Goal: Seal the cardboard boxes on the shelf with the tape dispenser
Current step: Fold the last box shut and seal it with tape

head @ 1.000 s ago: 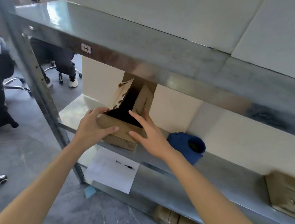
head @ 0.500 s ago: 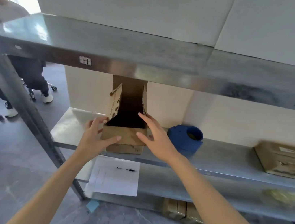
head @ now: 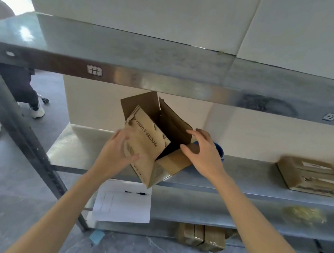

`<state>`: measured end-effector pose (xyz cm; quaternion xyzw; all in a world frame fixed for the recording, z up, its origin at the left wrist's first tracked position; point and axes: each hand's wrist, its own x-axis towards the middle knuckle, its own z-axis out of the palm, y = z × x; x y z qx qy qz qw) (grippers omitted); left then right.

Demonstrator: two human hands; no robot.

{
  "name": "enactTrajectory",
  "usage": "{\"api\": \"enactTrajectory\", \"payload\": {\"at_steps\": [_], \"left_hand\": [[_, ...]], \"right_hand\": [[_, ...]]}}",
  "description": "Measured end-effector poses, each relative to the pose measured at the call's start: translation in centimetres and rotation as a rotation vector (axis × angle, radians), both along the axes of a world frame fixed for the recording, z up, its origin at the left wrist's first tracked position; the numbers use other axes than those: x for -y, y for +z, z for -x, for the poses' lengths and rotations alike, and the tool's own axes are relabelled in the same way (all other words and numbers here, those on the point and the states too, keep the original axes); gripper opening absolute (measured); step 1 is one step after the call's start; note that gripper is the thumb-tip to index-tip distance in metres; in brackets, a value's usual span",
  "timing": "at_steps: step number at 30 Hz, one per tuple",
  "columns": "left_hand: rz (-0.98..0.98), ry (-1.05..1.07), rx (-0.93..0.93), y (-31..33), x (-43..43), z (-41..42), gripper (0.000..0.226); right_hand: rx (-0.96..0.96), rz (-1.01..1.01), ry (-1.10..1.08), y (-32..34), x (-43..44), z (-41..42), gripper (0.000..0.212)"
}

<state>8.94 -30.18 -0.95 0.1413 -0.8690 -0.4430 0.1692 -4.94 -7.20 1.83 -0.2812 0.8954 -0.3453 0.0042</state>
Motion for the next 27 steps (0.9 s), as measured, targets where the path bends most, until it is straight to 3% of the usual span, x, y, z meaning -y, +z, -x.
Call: {"api": "enactTrajectory", "payload": {"at_steps": [4,7,9,12,17,19,23,27], "left_hand": [[0.341,-0.054,-0.025,1.4,2.6,2.6,0.106],[0.520,-0.177,0.035,2.2,3.1,4.4,0.115],[0.600,-0.222,0.071,2.4,3.2,5.1,0.107],[0.611,-0.153,-0.035,2.4,3.1,4.7,0.084],[0.593,-0.012,-0.181,1.7,2.9,2.0,0.044],[0.548,0.006,-0.198,1.2,2.6,1.1,0.038],[0.505,0.071,-0.205,0.7,2.0,0.2,0.036],[0.496,0.092,-0.184,0.8,1.5,-0.5,0.041]], "right_hand": [[0.007,-0.045,0.004,-0.4,-1.3,-0.1,0.054],[0.023,-0.071,0.034,-0.6,-1.9,0.4,0.053],[-0.003,-0.082,0.046,-0.4,-1.9,0.7,0.050],[-0.053,-0.119,0.056,0.2,-1.8,1.7,0.045],[0.112,0.022,-0.014,1.1,-1.4,4.0,0.049],[0.094,0.010,-0.008,1.3,-1.0,4.2,0.044],[-0.146,0.158,0.072,1.2,0.4,3.7,0.019],[-0.056,0.153,0.204,0.8,1.5,3.4,0.005]]}}
